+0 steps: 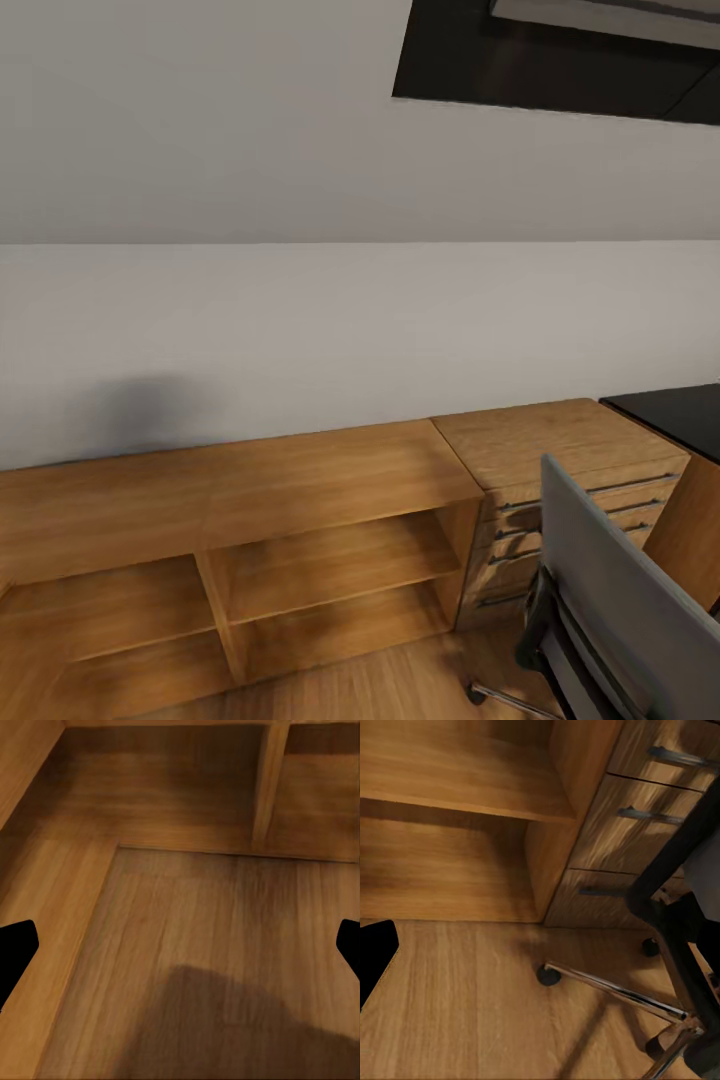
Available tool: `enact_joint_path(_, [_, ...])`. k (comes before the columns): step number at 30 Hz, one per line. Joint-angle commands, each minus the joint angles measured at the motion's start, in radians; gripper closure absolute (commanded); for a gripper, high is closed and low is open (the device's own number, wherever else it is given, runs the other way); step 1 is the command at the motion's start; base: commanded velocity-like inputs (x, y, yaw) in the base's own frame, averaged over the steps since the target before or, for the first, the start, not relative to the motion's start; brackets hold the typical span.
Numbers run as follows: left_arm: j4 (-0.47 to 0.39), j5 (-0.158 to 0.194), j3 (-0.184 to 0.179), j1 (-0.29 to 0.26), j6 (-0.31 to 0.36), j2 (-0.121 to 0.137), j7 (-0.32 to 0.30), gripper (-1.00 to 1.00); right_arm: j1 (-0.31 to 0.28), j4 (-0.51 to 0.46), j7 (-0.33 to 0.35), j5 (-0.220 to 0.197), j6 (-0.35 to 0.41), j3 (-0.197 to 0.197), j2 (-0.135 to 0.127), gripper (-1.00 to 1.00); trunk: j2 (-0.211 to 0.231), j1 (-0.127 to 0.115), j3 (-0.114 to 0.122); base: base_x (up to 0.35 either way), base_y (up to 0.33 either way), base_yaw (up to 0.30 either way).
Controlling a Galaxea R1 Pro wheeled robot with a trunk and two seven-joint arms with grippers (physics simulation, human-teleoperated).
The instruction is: In the bedroom, organize the workspace by keeping the computer under the desk, ensuring the monitor is on the desk, placing the keyboard on the desk next to the monitor, placing the mouse on the desk next to the keyboard, moving the folder from the swivel chair onto the desk next to the mouse, stacking the notebook on top of the folder with the pen on top of the notebook, and positioning the swivel chair next to the desk.
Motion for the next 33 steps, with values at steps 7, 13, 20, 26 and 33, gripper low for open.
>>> enact_joint_path(7, [-0.002,0.001,-0.009,0.0,-0.001,0.0,0.009,-1.0,-0.001,0.001,0.024,-0.007,-0.003,0.008,0.001,-1.0,-0.001,0.0,-0.007,0.087,0.283,-0.234])
enact_joint_path(13, [-0.002,0.001,-0.009,0.0,-0.001,0.0,0.01,-1.0,-0.001,0.001,0.033,-0.007,-0.003,0.007,0.0,-1.0,-0.001,0.0,-0.011,0.004,0.067,-0.263])
enact_joint_path(20, [-0.002,0.001,-0.009,0.0,-0.002,0.0,0.011,-1.0,-0.001,0.001,0.033,-0.007,-0.003,0.006,0.0,-1.0,-0.001,0.0,-0.015,0.0,0.016,-0.267])
enact_joint_path(26, [-0.002,0.001,-0.009,0.0,-0.002,0.0,0.012,-1.0,-0.001,0.001,0.033,-0.007,-0.003,0.006,0.0,-1.0,-0.001,0.0,-0.019,0.0,0.208,-0.268])
enact_joint_path(33, [-0.002,0.001,-0.008,0.001,0.0,0.001,0.01,-1.0,-0.001,0.0,0.031,-0.012,-0.003,0.001,0.001,-1.0,-0.001,0.0,-0.025,0.0,0.088,-0.263])
